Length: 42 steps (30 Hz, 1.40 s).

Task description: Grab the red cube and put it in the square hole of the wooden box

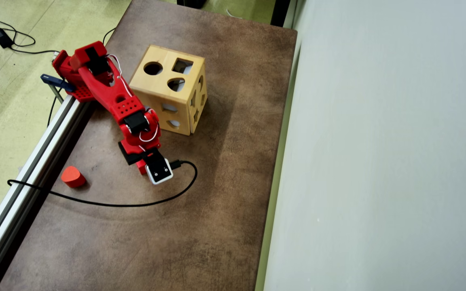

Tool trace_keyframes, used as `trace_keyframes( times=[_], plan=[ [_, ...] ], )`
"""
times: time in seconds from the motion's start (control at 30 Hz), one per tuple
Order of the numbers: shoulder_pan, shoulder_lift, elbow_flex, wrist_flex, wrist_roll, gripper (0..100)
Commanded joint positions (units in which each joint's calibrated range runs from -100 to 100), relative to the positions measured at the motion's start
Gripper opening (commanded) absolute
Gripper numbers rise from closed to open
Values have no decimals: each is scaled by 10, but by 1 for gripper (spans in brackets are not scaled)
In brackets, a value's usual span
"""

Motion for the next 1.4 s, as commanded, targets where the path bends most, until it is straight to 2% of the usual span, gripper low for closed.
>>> trace_keyframes(
  times=[0.0, 0.7, 0.97, 1.37],
  plan=[
    [13, -40, -4, 29, 1, 34],
    [12, 46, -13, 31, -1, 34],
    [9, 69, -5, -40, -1, 34],
    [5, 70, -5, -41, 0, 33]
  ],
)
